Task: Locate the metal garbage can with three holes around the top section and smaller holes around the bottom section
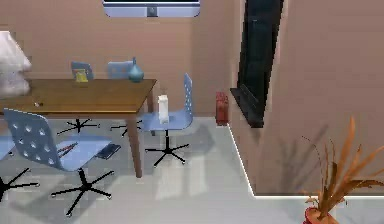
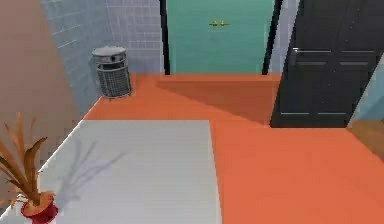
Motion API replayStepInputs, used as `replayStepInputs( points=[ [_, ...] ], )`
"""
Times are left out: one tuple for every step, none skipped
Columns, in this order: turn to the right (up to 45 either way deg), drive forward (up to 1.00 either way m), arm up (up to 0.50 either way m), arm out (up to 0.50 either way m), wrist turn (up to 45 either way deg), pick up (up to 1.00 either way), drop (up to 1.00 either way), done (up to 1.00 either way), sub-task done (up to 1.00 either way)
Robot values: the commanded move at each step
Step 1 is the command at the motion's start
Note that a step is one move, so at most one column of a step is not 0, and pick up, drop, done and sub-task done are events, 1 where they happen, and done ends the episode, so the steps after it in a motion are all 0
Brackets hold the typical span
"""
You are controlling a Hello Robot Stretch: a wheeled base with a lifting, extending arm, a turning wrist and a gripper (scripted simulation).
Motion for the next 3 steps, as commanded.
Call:
replayStepInputs(
  points=[
    [45.0,0.0,0.0,0.0,0.0,0.0,0.0,0.0,0.0],
    [36.0,0.0,0.0,0.0,0.0,0.0,0.0,0.0,0.0],
    [0.0,1.0,0.0,0.0,0.0,0.0,0.0,0.0,0.0]
  ],
)
